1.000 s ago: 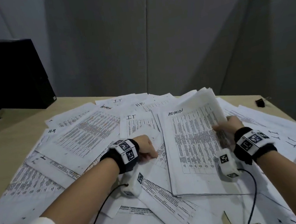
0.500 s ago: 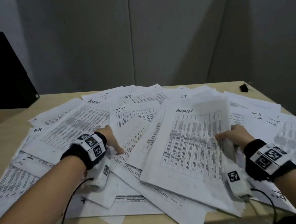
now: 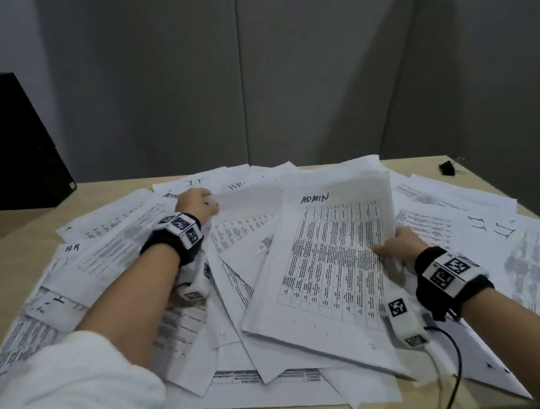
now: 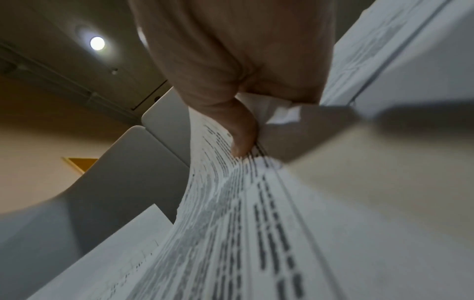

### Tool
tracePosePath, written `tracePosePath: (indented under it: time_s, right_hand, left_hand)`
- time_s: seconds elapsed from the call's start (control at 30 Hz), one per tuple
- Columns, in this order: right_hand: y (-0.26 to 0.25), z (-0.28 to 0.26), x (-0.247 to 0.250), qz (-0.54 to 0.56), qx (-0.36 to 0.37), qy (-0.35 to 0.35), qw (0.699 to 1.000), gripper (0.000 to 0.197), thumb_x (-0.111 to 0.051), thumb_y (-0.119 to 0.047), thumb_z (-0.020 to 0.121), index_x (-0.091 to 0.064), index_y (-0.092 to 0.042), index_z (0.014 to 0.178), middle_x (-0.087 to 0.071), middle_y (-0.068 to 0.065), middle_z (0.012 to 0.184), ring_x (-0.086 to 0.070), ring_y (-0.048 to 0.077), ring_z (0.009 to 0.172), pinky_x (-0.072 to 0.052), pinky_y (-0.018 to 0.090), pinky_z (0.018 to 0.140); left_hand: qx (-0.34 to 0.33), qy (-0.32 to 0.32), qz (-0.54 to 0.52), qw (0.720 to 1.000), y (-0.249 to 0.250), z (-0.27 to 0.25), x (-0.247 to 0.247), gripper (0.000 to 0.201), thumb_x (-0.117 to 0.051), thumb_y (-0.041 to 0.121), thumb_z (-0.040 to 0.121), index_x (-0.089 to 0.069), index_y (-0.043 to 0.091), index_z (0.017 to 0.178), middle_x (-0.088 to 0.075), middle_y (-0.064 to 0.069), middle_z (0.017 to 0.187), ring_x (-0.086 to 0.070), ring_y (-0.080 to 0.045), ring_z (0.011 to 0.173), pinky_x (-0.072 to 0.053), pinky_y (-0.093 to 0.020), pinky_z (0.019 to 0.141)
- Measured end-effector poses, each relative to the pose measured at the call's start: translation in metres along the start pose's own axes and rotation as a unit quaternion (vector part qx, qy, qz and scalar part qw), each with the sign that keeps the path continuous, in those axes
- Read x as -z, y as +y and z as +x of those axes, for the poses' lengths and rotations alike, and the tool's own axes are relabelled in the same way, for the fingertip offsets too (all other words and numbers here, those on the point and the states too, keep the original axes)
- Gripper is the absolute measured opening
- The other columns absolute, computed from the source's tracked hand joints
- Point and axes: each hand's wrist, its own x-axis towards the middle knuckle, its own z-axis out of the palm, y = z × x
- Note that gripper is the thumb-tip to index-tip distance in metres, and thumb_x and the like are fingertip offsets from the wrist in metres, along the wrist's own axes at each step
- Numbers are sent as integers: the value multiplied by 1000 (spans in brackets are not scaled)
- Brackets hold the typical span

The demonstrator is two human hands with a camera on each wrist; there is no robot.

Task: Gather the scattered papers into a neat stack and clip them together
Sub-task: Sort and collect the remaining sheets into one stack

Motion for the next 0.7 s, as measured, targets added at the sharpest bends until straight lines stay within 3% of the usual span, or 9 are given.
tracePosePath:
  time_s: [0.13,0.23,0.3,0.37,0.47,0.53,0.6,0.67,0.7]
  right_hand:
    - [-3,4,20,26,-27,-36,999,29,-53,3,88,-47,5,116,-53,11,70,-50,20,51,-44,21,35]
    - [-11,11,44,6,-13,-42,999,27,-52,5,88,-46,9,114,-49,13,67,-53,16,35,-40,17,32]
    - [-16,12,53,13,-14,-69,997,25,-50,7,88,-43,9,112,-47,14,68,-50,13,29,-40,18,30]
    - [-20,14,55,-3,-16,-87,996,28,-50,8,88,-42,11,115,-48,17,72,-51,16,35,-41,20,30]
    - [-26,25,44,-27,10,-67,997,36,-50,8,87,-44,4,122,-55,16,84,-56,22,54,-48,28,41]
    - [-30,34,30,-35,33,-25,999,42,-50,9,87,-43,-4,126,-58,17,96,-57,29,75,-50,38,62]
    - [-34,40,17,-37,42,8,998,54,-51,11,85,-35,-8,133,-55,23,115,-55,34,93,-47,42,75]
    - [-35,44,9,-41,41,20,998,64,-51,13,85,-27,-8,140,-52,26,124,-54,37,102,-44,39,76]
    - [-36,46,6,-45,39,8,998,62,-50,13,85,-29,-5,140,-54,25,120,-55,36,99,-45,37,73]
  left_hand:
    - [37,16,-38,998,-2,17,-11,34,-64,5,83,-61,-5,115,-60,-22,122,-55,-33,116,-42,-31,96]
    - [118,-26,17,993,-11,24,-12,44,-61,14,85,-52,3,127,-43,-23,139,-48,-37,122,-41,-38,104]
    - [186,-97,89,974,-12,19,-7,73,-60,25,87,-21,1,144,-23,-24,149,-35,-39,133,-35,-39,109]
    - [223,-153,81,959,-10,13,2,99,-68,25,83,3,-1,147,-19,-23,153,-29,-37,138,-32,-39,108]
    - [212,-224,99,946,-14,4,11,116,-76,18,75,14,6,148,-25,-23,151,-39,-36,131,-40,-38,100]
    - [201,-293,41,934,-23,4,11,122,-74,2,73,22,18,147,-38,-31,141,-58,-38,103,-47,-46,87]
    - [204,-325,-35,923,-33,-1,6,124,-66,-14,71,24,28,145,-48,-38,128,-60,-38,83,-49,-50,83]
    - [194,-291,-24,937,-39,-4,0,123,-66,-12,72,26,26,144,-49,-39,127,-58,-47,103,-45,-56,94]
    - [182,-255,4,949,-39,-8,-2,119,-67,-6,77,26,22,145,-46,-36,132,-54,-46,113,-45,-50,96]
